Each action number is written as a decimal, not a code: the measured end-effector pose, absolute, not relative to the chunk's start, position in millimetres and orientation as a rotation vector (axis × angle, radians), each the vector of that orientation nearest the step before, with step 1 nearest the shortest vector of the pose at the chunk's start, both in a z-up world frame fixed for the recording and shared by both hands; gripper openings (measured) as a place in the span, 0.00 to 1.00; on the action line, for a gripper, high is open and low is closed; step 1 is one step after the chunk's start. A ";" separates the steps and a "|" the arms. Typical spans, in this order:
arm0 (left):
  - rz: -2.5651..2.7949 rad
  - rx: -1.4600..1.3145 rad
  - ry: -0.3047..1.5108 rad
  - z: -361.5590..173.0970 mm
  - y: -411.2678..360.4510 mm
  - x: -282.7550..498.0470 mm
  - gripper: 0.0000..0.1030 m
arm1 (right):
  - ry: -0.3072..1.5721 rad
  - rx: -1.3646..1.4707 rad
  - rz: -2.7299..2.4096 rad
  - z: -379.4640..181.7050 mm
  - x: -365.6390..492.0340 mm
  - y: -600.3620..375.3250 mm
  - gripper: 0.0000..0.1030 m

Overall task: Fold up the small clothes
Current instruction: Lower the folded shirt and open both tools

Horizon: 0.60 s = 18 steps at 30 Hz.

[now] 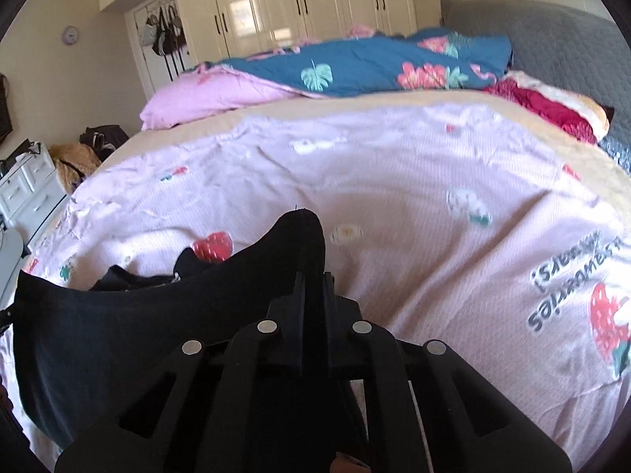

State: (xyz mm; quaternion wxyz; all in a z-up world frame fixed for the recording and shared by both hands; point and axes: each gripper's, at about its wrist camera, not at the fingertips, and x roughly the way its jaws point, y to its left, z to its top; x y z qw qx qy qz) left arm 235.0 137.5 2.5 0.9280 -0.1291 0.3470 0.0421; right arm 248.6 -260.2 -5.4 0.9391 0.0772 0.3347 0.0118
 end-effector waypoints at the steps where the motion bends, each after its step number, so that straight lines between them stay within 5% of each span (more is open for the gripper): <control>1: 0.096 -0.255 0.722 -1.9 136.3 236.7 0.04 | 0.682 0.143 0.016 -6.7 249.1 -259.2 0.06; 9: 0.127 -0.261 0.812 -27.4 143.2 245.5 0.05 | 0.733 0.062 -0.051 -21.1 255.9 -253.2 0.07; 12: 0.144 -0.245 0.842 -30.6 142.6 245.8 0.15 | 0.758 0.051 -0.099 -28.3 257.5 -255.8 0.09; 18: 0.157 -0.228 0.862 -30.6 143.9 241.1 0.30 | 0.784 0.104 -0.124 -33.2 252.4 -265.0 0.45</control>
